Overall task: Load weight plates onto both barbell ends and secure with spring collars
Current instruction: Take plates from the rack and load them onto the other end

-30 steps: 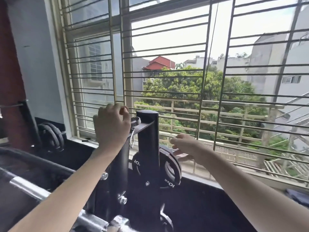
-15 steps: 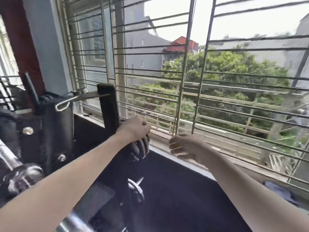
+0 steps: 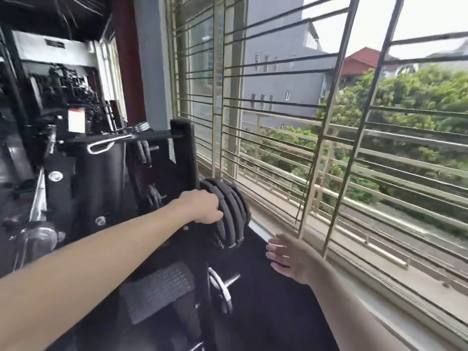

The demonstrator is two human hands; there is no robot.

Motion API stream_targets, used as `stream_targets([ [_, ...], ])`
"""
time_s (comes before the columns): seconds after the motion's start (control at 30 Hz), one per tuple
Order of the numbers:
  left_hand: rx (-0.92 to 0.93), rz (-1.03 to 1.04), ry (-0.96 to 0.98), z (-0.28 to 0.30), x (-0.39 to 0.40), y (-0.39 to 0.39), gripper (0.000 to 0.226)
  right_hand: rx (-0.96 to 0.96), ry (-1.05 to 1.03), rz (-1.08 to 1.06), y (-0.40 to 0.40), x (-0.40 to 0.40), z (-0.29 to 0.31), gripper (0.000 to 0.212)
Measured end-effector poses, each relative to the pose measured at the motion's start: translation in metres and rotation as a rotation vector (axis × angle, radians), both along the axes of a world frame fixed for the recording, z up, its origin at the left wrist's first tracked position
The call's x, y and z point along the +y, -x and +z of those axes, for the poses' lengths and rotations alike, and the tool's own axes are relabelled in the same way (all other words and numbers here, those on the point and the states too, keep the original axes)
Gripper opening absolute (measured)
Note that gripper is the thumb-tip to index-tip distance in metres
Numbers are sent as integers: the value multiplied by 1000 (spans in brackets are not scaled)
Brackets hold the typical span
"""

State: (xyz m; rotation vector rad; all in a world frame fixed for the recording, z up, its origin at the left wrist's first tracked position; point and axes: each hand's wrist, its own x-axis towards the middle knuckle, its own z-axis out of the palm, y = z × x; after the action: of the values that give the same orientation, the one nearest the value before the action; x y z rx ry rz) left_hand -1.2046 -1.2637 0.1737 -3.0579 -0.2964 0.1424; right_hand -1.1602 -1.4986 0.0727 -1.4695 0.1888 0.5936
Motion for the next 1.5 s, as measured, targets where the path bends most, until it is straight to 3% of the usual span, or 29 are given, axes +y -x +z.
stream_targets([
  [0.23,-124,120,64,-25,-23,-93,40,175,-84,17,-121,11,-45,44],
  [0.5,-211,252,119,-53,-28,-225,43,375,-125,49,-255,57,-82,45],
  [0.67,-176,375,17,-73,-8,-322,51,537,-104,192,-351,102,-107,91],
  [0.87,-2,616,104,-113,23,-393,74,716,-38,387,-413,154,-118,111],
  [1.0,-30,672,97,-135,30,-410,52,751,89,525,-426,173,-128,129],
  [1.1,-39,684,73,-137,29,-418,41,784,110,568,-436,176,-136,126],
  [1.23,-72,678,161,-137,28,-431,36,842,163,580,-442,174,-139,105],
  [1.4,-80,611,396,-140,3,-457,39,695,240,493,-456,154,-154,113],
  [1.5,-57,596,542,-147,-10,-459,59,514,183,404,-472,119,-159,105],
])
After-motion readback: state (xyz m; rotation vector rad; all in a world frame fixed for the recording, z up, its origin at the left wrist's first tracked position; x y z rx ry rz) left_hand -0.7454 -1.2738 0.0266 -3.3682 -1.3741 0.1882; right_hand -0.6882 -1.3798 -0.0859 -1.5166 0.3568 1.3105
